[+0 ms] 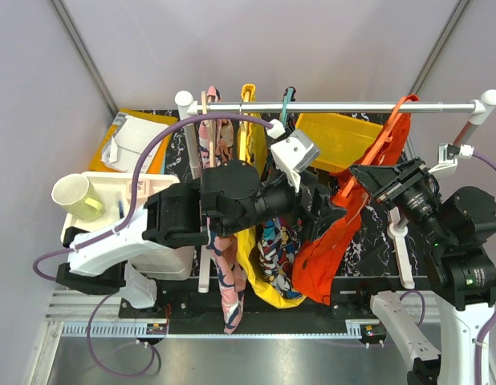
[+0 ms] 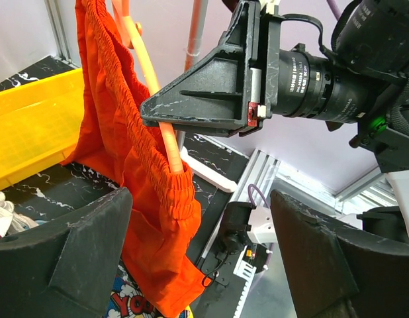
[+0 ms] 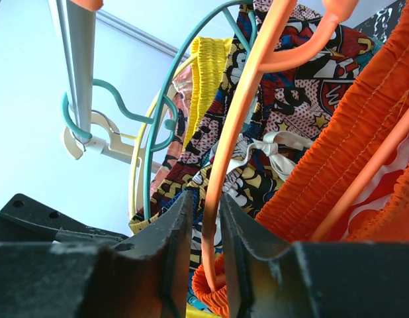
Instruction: Remove the shorts from the hanger
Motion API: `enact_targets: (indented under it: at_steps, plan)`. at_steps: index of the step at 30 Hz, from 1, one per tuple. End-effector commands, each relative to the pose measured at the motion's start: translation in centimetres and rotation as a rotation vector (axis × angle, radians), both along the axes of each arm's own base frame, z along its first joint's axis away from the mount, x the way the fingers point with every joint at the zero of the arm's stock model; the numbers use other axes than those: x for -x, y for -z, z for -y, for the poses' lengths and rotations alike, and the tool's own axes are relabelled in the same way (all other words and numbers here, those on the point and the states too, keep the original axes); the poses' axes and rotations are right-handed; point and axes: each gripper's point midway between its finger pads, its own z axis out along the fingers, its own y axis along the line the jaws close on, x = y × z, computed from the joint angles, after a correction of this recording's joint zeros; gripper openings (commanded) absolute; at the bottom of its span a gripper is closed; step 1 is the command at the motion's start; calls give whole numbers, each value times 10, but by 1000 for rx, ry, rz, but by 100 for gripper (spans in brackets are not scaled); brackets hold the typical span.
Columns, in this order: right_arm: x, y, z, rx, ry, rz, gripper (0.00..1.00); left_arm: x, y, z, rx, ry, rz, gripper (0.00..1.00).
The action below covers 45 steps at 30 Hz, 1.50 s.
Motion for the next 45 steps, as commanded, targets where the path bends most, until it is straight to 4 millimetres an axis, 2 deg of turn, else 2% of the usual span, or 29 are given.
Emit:
enact_targets:
  at_steps: [1,7,11,13,14,23,29,36,45]
  plan:
    - [3,-15,-7,-46,-45,51,29,8,-26,-12,82,31,8,88]
    - [1,-23,-10,-94,-60,57,11,9,-29,-14,86,34,16,88]
    - [-1,-33,-12,-112,-71,58,10,8,-29,-14,84,33,21,88]
    - [-4,-35,-12,-121,-73,48,5,8,-29,-14,84,31,20,88]
    - [-3,-40,-12,-133,-74,55,0,8,-30,-14,86,34,20,88]
    - [-14,-63,-10,-217,-50,27,0,10,-31,-16,90,40,19,88]
    - [-25,-69,-8,-266,-27,-9,0,13,-30,-17,92,46,14,88]
    - [-47,-53,-8,-251,0,-82,0,16,-34,-20,101,57,15,88]
    - [-57,-52,-2,-241,50,-80,0,18,-32,-18,92,60,19,88]
